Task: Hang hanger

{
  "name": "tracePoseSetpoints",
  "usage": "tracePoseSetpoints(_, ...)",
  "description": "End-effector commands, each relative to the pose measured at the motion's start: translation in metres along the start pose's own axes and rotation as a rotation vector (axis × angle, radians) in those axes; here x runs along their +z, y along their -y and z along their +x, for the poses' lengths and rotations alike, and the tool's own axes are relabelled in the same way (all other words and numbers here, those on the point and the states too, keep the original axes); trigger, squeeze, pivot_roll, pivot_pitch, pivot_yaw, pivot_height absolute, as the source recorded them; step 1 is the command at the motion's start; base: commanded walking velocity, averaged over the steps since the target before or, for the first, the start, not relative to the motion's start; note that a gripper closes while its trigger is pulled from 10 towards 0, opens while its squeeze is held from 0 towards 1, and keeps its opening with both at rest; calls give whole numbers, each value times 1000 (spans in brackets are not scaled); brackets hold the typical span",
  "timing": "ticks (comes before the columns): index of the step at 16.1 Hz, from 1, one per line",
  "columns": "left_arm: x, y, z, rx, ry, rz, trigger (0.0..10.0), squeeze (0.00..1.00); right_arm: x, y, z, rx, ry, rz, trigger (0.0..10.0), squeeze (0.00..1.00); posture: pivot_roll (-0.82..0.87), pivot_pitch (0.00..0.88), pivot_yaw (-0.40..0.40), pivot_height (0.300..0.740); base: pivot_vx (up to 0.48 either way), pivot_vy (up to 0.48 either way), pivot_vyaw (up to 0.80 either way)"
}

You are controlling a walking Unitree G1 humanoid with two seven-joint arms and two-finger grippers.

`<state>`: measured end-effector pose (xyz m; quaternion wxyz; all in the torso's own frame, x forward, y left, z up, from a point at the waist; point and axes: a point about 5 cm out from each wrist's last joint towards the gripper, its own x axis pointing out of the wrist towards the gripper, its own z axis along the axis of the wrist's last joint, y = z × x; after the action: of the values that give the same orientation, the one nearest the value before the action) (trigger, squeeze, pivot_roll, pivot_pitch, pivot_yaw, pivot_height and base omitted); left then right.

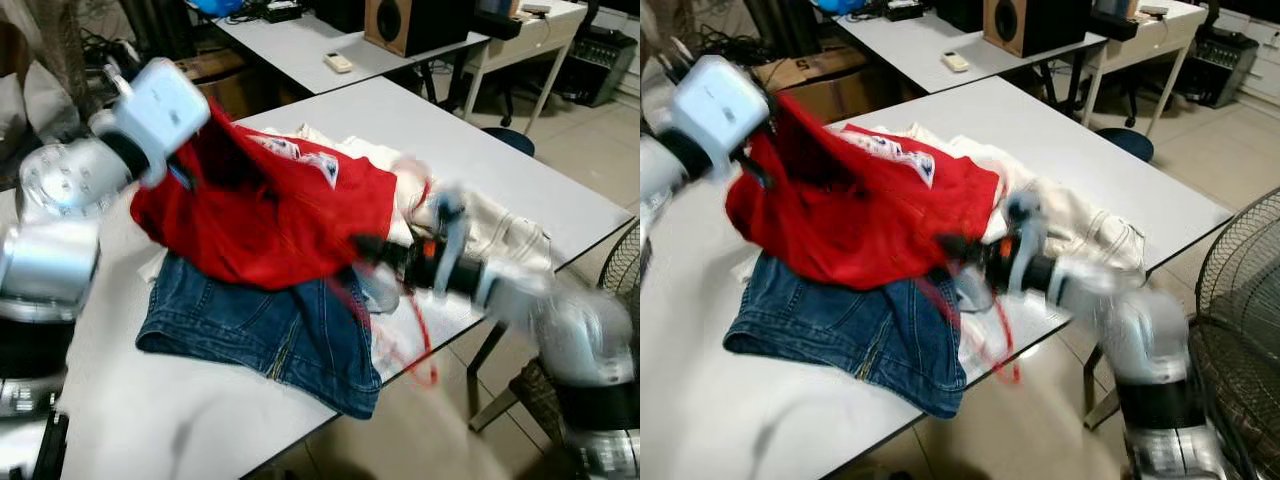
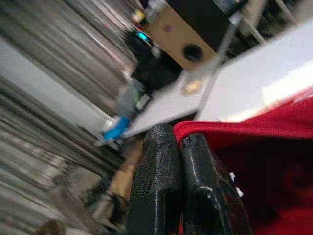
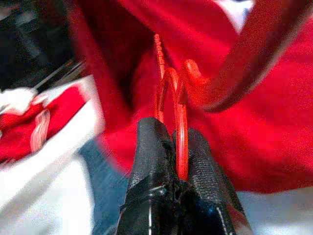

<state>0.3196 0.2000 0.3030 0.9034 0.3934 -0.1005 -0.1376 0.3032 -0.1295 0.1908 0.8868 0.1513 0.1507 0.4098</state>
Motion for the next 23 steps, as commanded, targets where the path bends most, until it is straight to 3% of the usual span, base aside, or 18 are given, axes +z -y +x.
tracePoseSetpoints(1,9,-17,-2,71,36,12,0,0,30,12,-6,-88,114,-20,10000,0,-162,0,84,740,0,0,0)
tracePoseSetpoints(2,14,-23,-3,74,52,0,0,0,48,14,-10,-107,173,-25,10000,0,-161,0,85,740,0,0,0)
tracePoseSetpoints(4,18,-24,-5,51,64,-24,0,0,57,12,-16,-100,203,-21,10000,0,-161,0,87,740,0,0,0)
tracePoseSetpoints(5,19,-18,-6,-10,63,-49,0,0,54,8,-20,-81,210,6,10000,0,-161,0,88,740,0,0,0)
tracePoseSetpoints(7,16,-4,-6,-85,50,-62,0,0,39,4,-20,-54,182,48,10000,0,-162,0,89,740,0,0,0)
tracePoseSetpoints(10,14,32,-2,-195,63,-113,235,0,-5,-7,-11,11,92,262,10000,0,-163,0,94,740,0,0,0)
tracePoseSetpoints(13,23,47,1,-255,88,-134,510,0,-22,-16,-5,45,43,332,10000,0,-164,0,99,740,0,0,0)
tracePoseSetpoints(14,25,50,-1,-291,92,-136,196,0,-23,-17,-1,38,47,364,10000,0,-160,0,107,740,0,0,0)
tracePoseSetpoints(17,22,55,-7,-374,61,-118,157,0,-15,-13,13,14,108,430,10000,0,-148,0,111,740,0,0,0)
tracePoseSetpoints(18,2,58,-18,-475,-58,-49,1294,0,2,-6,25,-17,215,483,10000,0,-134,0,113,740,0,0,0)
tracePoseSetpoints(21,-13,59,-27,-551,-143,7,1725,0,14,-1,33,-35,291,534,10000,0,-115,0,122,740,0,0,0)
tracePoseSetpoints(22,-18,64,-35,-646,-165,49,1882,0,24,0,43,-42,361,599,10000,0,-105,0,134,740,0,0,0)
tracePoseSetpoints(23,-14,73,-41,-736,-133,35,1725,0,29,-1,53,-49,402,643,10000,0,-103,0,141,740,0,0,0)
